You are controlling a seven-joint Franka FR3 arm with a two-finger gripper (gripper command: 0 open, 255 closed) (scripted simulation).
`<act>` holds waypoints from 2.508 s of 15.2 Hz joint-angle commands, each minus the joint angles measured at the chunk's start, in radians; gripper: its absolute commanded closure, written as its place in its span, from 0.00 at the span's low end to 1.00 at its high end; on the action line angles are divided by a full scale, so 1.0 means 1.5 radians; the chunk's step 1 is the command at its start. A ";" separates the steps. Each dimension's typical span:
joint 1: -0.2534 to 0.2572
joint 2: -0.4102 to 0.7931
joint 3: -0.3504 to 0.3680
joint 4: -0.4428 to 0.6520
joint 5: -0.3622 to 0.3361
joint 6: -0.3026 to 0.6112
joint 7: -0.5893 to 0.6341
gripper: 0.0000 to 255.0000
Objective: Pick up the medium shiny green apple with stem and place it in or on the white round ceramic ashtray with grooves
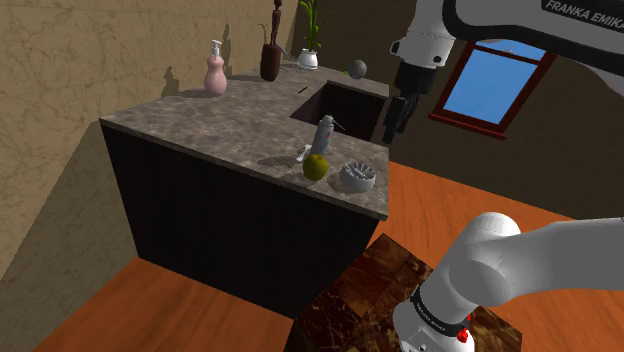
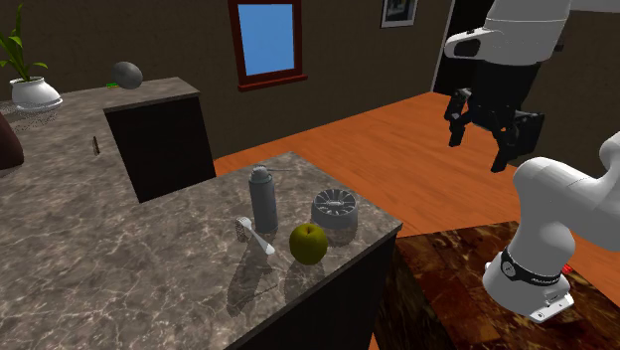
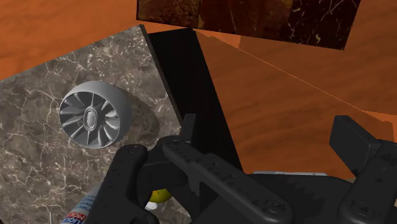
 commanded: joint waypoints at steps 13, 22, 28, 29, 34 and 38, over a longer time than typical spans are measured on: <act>-0.010 0.202 -0.083 -0.013 -0.020 0.248 -0.091 0.00; -0.011 0.405 -0.135 0.068 0.015 0.391 -0.172 0.00; -0.019 0.540 -0.152 0.154 0.062 0.447 -0.229 0.00; -0.019 0.544 -0.152 0.149 0.064 0.455 -0.230 0.00; -0.019 0.564 -0.151 0.127 0.071 0.497 -0.235 0.00; -0.019 0.571 -0.151 0.121 0.074 0.510 -0.237 0.00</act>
